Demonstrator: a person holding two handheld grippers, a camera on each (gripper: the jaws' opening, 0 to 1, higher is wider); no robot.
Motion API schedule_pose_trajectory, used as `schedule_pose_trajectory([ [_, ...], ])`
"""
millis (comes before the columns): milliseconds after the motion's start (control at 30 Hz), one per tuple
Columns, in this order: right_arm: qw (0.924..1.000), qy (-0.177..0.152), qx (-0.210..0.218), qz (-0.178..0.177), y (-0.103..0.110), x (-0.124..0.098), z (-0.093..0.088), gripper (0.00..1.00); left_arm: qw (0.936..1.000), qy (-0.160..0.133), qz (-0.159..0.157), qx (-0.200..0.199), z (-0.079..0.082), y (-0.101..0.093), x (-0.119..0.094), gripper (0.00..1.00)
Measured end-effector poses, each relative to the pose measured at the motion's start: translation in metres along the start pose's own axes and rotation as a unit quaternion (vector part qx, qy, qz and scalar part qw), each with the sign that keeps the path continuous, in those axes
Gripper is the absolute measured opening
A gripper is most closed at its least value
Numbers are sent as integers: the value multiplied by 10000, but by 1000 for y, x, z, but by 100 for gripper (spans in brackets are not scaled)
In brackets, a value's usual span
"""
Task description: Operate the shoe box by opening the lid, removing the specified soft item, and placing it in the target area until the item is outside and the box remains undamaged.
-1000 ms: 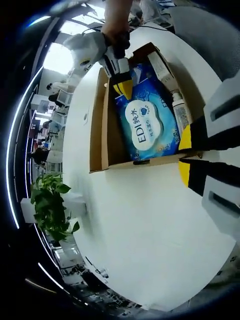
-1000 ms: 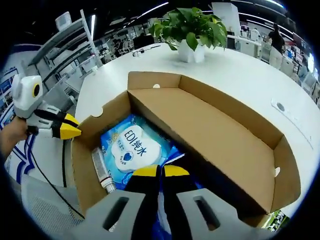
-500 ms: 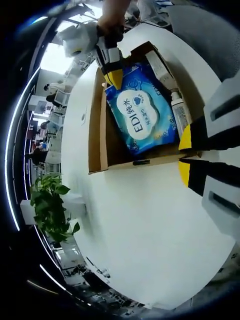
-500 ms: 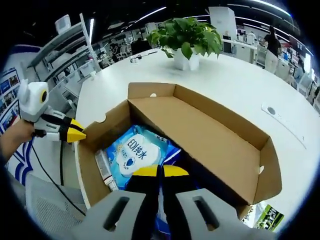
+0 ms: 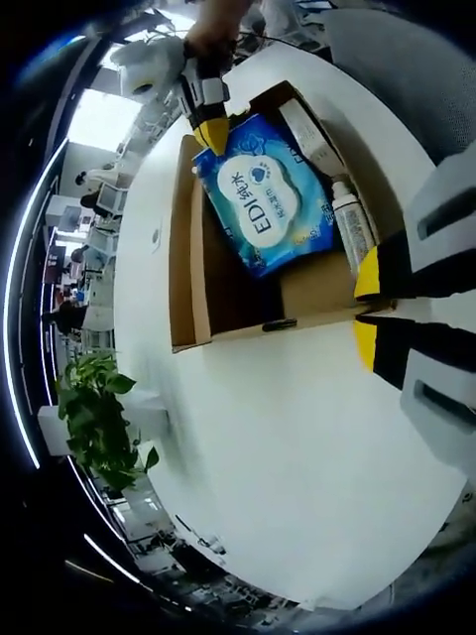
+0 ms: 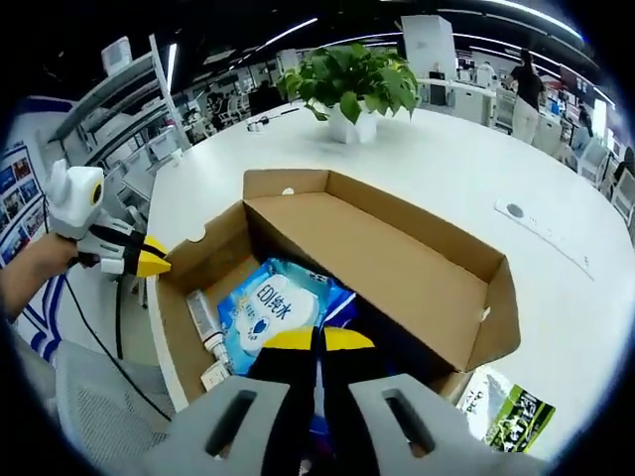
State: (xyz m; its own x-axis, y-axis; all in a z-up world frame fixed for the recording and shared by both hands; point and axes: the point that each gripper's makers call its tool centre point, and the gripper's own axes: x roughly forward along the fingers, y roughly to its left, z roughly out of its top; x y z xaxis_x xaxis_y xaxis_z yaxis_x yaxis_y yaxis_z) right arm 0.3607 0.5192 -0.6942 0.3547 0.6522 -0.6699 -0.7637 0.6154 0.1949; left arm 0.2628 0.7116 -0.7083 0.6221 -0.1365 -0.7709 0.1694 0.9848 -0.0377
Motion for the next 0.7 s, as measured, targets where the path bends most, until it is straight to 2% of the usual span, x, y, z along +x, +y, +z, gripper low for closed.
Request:
schedule_pose_trajectory([
  [267,9998,5,152,-108,-9,-10,-7,0,9998,121,13,144,4,-1,-3,6],
  [500,9994,55,282,-176,-18,-18,-15,0,9993,-180,-11,322,31,-11,-13,12],
  [600,9992,36,358,-192,-21,-22,-18,0,9983,-307,-88,494,44,-22,-11,16],
  [700,9992,39,326,-225,-22,-23,-18,0,9974,-332,-220,600,51,-32,-5,17],
])
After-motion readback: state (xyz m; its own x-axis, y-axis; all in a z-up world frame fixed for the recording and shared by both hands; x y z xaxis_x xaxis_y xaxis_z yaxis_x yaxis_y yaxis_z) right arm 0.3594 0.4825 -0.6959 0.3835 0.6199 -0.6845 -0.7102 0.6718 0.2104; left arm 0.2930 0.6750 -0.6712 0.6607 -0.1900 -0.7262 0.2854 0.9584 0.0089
